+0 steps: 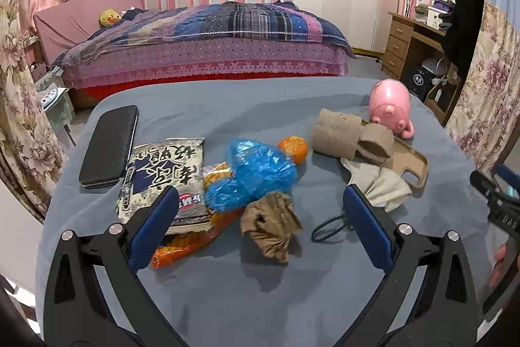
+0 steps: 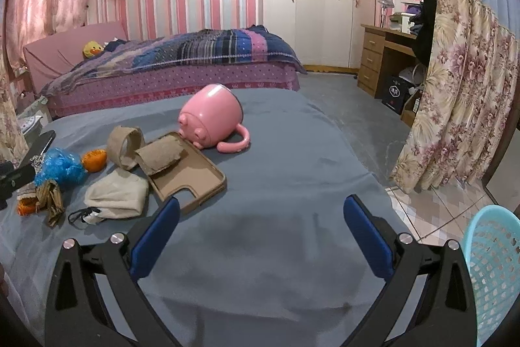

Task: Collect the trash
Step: 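Grasp the brown crumpled paper with the left tool while the right tool grasps the beige cloth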

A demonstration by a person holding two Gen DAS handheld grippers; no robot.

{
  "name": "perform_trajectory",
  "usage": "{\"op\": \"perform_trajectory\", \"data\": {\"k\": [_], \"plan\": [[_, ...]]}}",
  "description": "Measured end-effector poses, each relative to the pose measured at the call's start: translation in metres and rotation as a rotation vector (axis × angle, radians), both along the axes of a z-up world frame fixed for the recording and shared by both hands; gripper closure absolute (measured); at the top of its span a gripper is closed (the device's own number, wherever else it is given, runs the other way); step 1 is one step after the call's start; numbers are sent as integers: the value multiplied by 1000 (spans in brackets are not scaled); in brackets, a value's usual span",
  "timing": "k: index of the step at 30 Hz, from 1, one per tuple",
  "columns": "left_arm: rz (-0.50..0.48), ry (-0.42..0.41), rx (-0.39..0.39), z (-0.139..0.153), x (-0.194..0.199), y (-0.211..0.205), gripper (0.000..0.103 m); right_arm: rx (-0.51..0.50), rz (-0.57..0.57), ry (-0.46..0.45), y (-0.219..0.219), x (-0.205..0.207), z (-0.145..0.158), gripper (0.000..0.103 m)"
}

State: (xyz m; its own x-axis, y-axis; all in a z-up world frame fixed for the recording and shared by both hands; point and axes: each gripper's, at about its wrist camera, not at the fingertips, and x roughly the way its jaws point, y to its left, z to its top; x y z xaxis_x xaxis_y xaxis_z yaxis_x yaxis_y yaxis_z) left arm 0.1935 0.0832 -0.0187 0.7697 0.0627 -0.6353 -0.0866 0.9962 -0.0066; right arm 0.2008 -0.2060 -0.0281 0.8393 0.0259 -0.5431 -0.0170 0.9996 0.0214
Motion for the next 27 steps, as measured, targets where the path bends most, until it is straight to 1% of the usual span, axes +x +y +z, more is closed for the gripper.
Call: {"op": "perform_trajectory", "data": {"k": [4, 8, 11, 13, 15, 17, 19, 20, 21, 22, 24, 25, 27], "plan": [[-13, 44, 25, -8, 3, 0, 6, 10, -24, -6, -5, 1, 0, 5], [-51, 68, 19, -17, 3, -6, 6, 45, -34, 24, -12, 7, -7, 4], [-52, 82, 12, -23, 7, -8, 6, 43, -28, 77, -13, 13, -14, 4], [-21, 91, 11, -28, 11, -5, 6, 28, -19, 114, -11, 15, -15, 4], [14, 86, 13, -30, 12, 0, 6, 34, -9, 94, -10, 12, -13, 4], [29, 80, -11, -30, 13, 5, 6, 23, -7, 59, -9, 9, -11, 4], [31, 79, -60, -29, 14, 10, 12, -4, -10, 48, -6, 9, -10, 4], [26, 85, -82, -31, 16, 11, 17, -6, -6, 49, -4, 9, -11, 4], [15, 97, -104, -33, 18, 11, 26, -4, -2, 49, -3, 9, -11, 4], [4, 111, -117, -36, 20, 10, 31, 1, 3, 52, -3, 10, -12, 4], [-28, 141, -122, -41, 23, 5, 56, 3, 8, 58, -1, 10, -12, 4], [-40, 147, -109, -42, 23, 2, 59, 4, 12, 59, 0, 10, -12, 4], [-50, 132, -84, -37, 20, -1, 60, 7, 19, 57, 1, 10, -12, 4]]}}
